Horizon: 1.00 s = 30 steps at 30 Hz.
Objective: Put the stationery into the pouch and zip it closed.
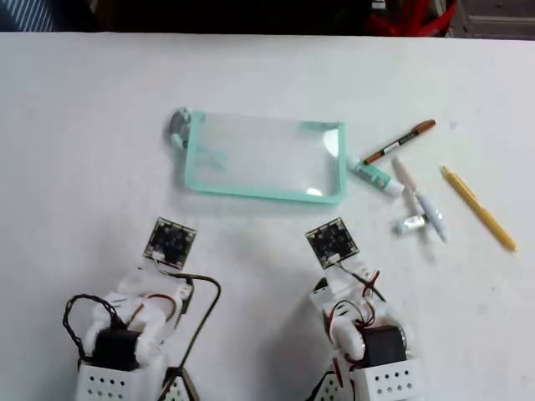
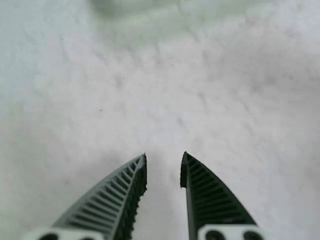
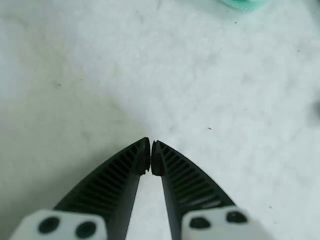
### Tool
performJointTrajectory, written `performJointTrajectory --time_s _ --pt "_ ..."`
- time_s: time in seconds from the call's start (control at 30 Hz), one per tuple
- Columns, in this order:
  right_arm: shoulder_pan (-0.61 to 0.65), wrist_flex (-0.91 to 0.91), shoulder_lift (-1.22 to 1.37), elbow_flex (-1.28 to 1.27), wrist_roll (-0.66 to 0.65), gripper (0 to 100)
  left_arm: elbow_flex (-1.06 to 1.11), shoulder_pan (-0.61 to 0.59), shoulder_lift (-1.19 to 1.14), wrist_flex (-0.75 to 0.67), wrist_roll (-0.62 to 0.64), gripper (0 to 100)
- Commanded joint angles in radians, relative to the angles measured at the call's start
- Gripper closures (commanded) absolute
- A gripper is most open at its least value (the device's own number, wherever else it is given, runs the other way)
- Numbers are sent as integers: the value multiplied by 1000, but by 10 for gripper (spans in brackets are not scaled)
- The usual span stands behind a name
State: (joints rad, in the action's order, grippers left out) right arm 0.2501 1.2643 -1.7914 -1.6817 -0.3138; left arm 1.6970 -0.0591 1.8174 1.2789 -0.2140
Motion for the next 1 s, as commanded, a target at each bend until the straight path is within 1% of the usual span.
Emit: performJointTrajectory --time_s 0.0,0.53,0.7,0.83,0.9,0.97 --pt "-4 4 -8 -9 -2 981 -3 -4 8 6 -3 877" --pt "-4 4 -8 -9 -2 981 -3 2 8 -2 0 877" --pt "-5 4 -8 -9 -2 981 -5 2 8 -72 0 878" --pt "-5 4 -8 -9 -2 981 -5 4 8 -81 0 878" --pt "-5 4 -8 -9 -2 981 -5 24 8 -84 0 878" --pt "-5 4 -8 -9 -2 981 -5 70 8 -112 0 878"
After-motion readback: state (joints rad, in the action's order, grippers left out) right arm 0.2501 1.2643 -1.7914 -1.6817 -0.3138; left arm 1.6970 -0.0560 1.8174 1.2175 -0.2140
